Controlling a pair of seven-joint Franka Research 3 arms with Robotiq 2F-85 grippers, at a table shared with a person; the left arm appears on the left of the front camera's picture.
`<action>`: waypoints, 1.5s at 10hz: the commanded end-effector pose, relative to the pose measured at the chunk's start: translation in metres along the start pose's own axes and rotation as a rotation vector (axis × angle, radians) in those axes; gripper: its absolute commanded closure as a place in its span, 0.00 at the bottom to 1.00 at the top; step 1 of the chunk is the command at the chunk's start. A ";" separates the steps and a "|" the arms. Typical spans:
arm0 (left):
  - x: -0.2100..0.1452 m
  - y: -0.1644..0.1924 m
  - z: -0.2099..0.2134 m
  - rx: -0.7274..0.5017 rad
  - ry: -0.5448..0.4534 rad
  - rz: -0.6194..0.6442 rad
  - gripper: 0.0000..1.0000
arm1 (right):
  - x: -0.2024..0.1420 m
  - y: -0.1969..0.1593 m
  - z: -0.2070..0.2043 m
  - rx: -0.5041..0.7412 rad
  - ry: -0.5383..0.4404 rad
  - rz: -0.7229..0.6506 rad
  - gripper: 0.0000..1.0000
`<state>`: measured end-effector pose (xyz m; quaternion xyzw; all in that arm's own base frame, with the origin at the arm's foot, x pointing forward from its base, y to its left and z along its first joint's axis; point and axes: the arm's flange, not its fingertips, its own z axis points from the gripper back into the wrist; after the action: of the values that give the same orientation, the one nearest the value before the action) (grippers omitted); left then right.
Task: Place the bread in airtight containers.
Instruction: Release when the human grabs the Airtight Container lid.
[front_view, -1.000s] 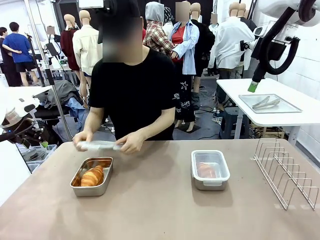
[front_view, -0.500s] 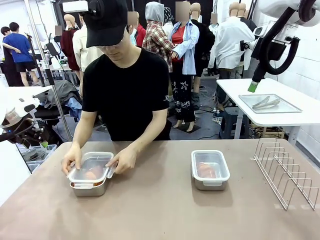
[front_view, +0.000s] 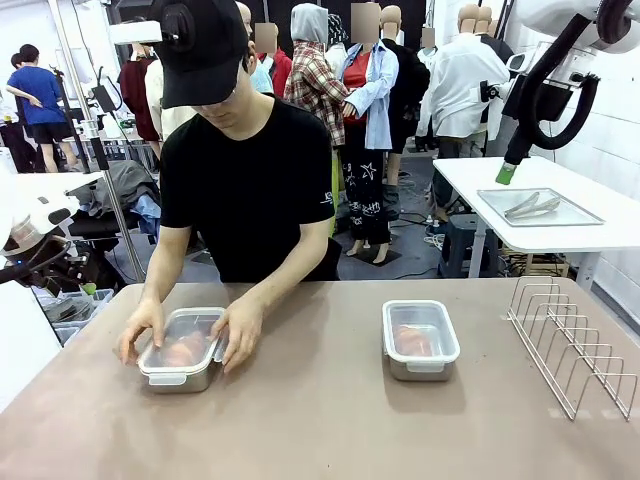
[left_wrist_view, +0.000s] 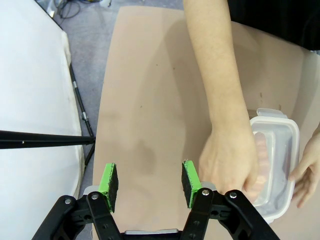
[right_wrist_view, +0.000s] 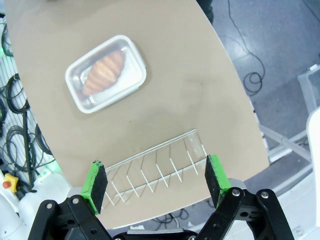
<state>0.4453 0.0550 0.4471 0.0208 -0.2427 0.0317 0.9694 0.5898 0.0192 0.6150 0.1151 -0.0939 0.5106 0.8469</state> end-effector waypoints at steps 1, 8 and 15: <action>0.000 0.000 0.001 0.014 -0.002 0.011 0.33 | 0.004 -0.001 -0.001 -0.003 0.006 -0.018 0.03; 0.000 0.000 0.001 0.014 -0.002 0.011 0.33 | 0.004 -0.001 -0.001 -0.003 0.006 -0.018 0.03; 0.000 0.000 0.001 0.014 -0.002 0.011 0.33 | 0.004 -0.001 -0.001 -0.003 0.006 -0.018 0.03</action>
<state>0.4453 0.0550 0.4471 0.0208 -0.2427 0.0317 0.9694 0.5898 0.0192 0.6150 0.1151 -0.0939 0.5106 0.8469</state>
